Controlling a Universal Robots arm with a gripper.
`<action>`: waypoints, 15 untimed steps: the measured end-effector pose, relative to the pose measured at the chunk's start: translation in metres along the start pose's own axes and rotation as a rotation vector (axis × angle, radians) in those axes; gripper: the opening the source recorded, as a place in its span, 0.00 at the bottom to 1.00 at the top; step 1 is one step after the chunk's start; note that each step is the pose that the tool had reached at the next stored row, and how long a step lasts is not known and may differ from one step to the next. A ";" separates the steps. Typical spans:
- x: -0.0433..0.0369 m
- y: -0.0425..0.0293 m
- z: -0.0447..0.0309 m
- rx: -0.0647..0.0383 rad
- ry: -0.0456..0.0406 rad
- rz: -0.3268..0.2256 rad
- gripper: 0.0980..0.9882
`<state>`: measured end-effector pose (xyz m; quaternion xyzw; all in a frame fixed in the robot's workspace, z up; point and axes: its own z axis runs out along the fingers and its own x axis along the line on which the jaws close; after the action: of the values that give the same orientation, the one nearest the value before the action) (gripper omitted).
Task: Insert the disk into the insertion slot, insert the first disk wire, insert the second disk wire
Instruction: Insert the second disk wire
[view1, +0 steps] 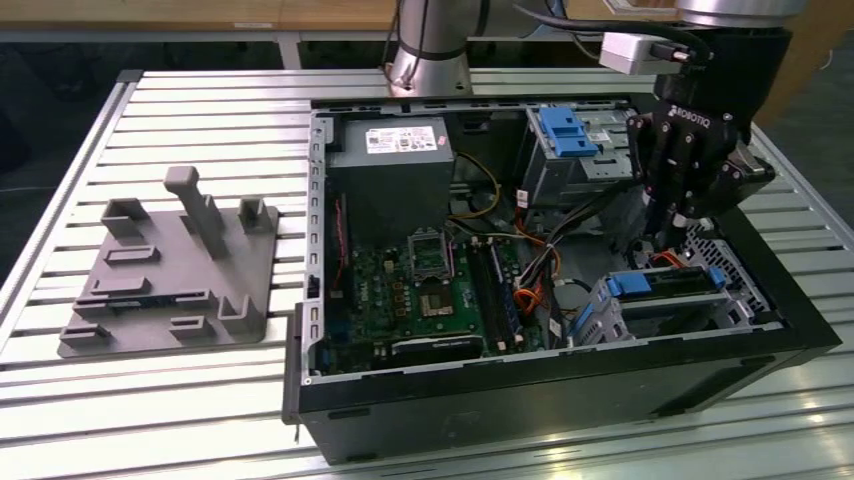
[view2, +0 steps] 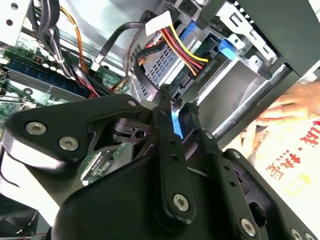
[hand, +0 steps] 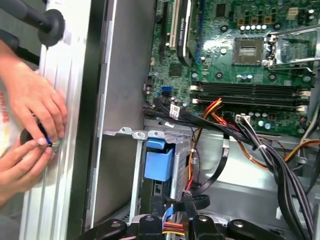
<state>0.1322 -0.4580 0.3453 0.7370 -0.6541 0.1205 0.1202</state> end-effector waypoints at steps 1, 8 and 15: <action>-0.0003 0.0004 -0.0001 -0.001 0.0140 -0.002 0.22; -0.0022 0.0029 -0.0006 -0.002 0.0384 -0.005 0.22; -0.0049 0.0058 0.0005 0.040 0.0520 0.011 0.22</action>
<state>0.1258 -0.4542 0.3433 0.7324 -0.6522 0.1533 0.1217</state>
